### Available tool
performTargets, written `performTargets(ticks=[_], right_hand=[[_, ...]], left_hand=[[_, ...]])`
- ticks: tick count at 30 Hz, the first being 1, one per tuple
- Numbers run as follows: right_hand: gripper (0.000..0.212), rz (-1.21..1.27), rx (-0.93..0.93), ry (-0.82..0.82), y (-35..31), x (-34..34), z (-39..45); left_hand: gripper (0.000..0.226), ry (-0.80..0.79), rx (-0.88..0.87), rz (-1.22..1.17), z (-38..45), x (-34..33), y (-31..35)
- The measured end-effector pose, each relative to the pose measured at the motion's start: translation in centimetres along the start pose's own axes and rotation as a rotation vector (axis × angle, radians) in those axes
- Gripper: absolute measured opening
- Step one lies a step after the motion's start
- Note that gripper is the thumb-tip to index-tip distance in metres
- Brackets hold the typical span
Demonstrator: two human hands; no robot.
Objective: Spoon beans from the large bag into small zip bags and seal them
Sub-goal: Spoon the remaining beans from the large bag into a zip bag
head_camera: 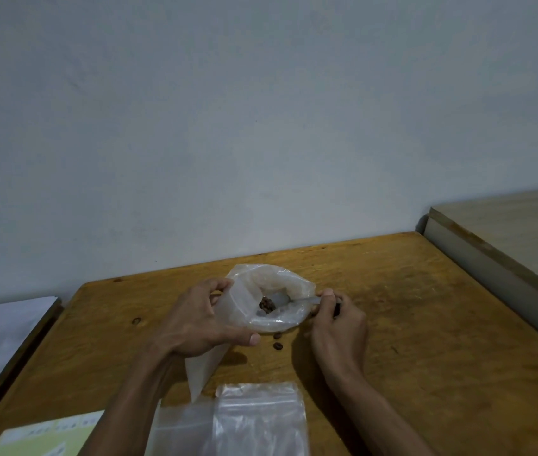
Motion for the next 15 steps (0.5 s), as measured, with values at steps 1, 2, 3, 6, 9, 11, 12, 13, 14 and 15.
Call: performTargets(ticks=[1, 2, 3, 6, 9, 11, 12, 13, 14, 15], right_hand=[[0.027, -0.012, 0.034, 0.003, -0.3, 0.1, -0.1], [0.025, -0.026, 0.083, 0.013, -0.7, 0.2, -0.3], [0.022, -0.041, 0.133, 0.027, -0.9, 0.4, -0.5], [0.019, -0.084, 0.269, 0.06, -1.4, 0.9, -0.8], [0.018, -0.115, 0.35, 0.065, -1.6, 1.0, -1.1], [0.018, -0.133, 0.351, 0.048, -1.7, 1.0, -1.1], [0.018, -0.129, 0.318, 0.032, -1.5, 0.9, -1.0], [0.02, -0.109, 0.25, 0.011, -1.1, 0.8, -0.9], [0.024, -0.075, 0.16, -0.009, -0.7, 0.7, -0.8], [0.027, -0.035, 0.071, -0.022, -0.2, 0.5, -0.6]], left_hand=[[0.134, 0.006, 0.005, -0.007, 0.0, 0.1, -0.1], [0.137, 0.009, 0.011, -0.014, -0.1, 0.2, -0.2], [0.139, 0.008, 0.008, -0.018, -0.1, 0.3, -0.2], [0.141, 0.009, 0.018, -0.02, -0.4, 0.3, -0.2], [0.137, 0.011, 0.036, -0.035, -0.6, 0.4, -0.1], [0.121, 0.015, 0.025, -0.069, -0.7, 0.4, 0.0], [0.106, 0.021, 0.006, -0.093, -0.7, 0.4, 0.2], [0.091, 0.021, -0.012, -0.123, -0.7, 0.3, 0.3], [0.083, 0.014, -0.028, -0.152, -0.8, 0.2, 0.6], [0.082, 0.006, -0.042, -0.171, -0.9, 0.0, 0.9]])
Point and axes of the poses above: each hand's wrist, its own z-axis towards the middle knuckle, its own x-axis out of the back of the hand, y = z × x, the point moved 6 cm from there along z, towards the middle knuckle, and after that the axes turned 11 degrees about -z, right-handed, at the moved point
